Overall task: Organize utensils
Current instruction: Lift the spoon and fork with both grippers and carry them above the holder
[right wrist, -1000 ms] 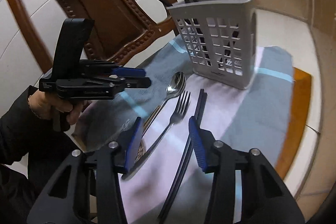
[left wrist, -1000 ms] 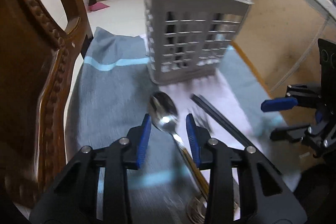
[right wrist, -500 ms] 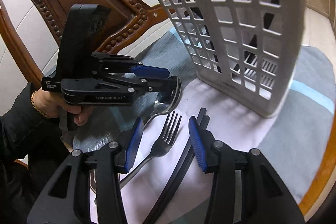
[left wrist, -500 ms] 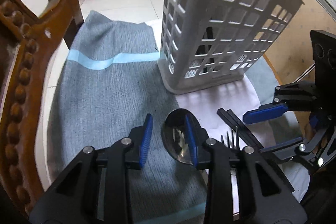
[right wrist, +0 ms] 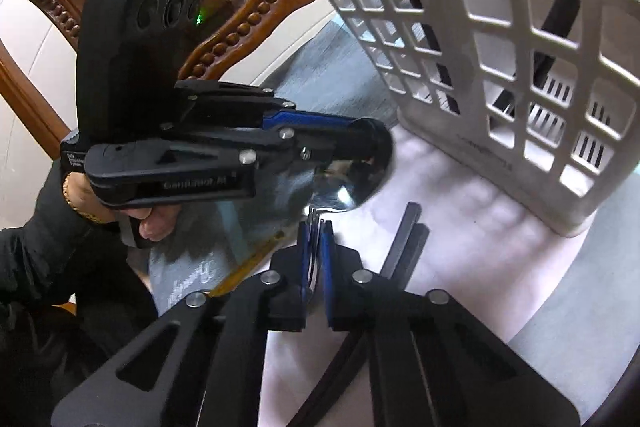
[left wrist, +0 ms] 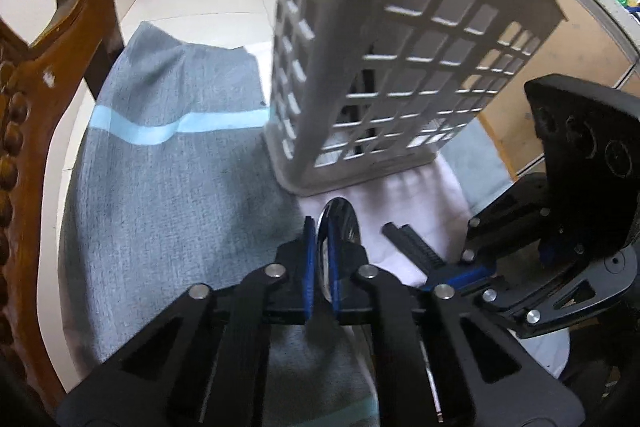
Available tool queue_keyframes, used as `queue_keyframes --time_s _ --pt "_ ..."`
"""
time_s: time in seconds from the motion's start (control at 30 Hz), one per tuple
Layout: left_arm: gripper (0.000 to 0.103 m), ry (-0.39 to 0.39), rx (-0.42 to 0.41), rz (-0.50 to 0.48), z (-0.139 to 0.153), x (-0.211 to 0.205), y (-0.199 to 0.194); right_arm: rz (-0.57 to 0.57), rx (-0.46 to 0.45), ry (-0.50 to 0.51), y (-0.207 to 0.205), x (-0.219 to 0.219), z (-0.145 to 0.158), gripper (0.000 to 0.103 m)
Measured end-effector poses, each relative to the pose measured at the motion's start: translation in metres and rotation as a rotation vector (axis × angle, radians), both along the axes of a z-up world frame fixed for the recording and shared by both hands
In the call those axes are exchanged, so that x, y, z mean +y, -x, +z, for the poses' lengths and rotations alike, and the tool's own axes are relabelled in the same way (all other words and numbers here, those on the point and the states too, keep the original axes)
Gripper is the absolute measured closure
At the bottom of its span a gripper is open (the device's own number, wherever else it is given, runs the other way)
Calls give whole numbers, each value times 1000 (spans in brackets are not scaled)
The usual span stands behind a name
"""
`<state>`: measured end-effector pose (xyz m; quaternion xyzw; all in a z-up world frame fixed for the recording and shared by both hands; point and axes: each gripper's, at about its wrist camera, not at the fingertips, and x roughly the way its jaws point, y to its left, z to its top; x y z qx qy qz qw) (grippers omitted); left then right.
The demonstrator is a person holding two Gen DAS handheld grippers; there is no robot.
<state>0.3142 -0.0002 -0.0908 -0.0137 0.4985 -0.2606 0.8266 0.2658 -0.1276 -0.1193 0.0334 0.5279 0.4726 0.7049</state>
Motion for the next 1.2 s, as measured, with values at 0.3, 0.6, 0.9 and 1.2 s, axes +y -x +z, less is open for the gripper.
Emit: queue_keyframes --time_s 0.3,0.6,0.9,1.2 --pt "101 -31 -88 -22 27 -12 36 -83 -135 5 48 -17 51 101" --pt "101 0 -283 38 108 -3 123 -364 -333 1 123 -54 133 100" --pt "101 -41 -546 146 179 2 211 -629 -718 197 212 -62 216 101" --pt "101 -61 -609 232 221 17 275 -824 -871 252 264 -66 241 101"
